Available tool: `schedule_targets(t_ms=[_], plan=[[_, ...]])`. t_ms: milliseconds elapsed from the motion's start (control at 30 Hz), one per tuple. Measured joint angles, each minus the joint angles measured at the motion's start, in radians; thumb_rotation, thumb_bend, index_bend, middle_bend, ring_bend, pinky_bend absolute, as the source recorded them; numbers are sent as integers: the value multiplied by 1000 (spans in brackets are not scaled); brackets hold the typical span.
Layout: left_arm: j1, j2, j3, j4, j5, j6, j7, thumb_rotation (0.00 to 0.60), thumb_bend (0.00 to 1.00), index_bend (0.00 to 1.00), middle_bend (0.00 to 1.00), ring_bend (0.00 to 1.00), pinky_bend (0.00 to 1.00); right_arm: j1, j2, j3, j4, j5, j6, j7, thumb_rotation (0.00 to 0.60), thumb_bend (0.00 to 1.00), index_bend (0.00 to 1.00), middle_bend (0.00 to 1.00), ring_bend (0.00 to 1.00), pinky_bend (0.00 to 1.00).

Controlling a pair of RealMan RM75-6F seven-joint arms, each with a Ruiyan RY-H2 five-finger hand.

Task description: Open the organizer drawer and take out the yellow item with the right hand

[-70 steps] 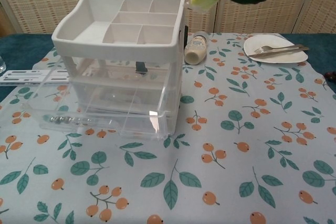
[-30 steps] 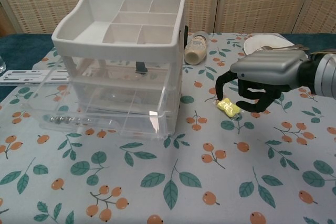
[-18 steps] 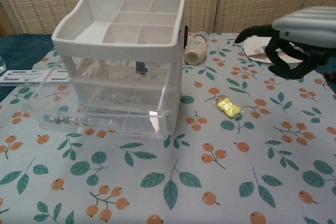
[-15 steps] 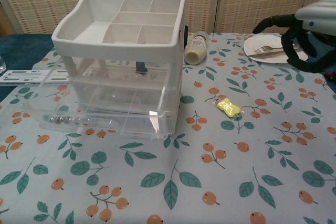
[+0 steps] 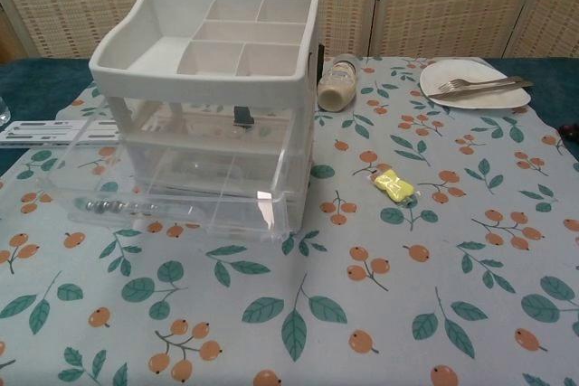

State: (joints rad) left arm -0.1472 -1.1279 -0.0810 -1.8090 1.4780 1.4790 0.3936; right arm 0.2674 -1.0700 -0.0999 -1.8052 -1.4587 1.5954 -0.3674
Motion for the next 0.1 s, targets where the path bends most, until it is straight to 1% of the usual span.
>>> schedule_targets(t_ms=[100], plan=[[3, -5, 2, 2, -10, -1, 0, 600, 290, 0, 0, 37, 128, -60, -9, -12, 41, -17, 42, 53, 600, 299, 102, 378, 321, 481]])
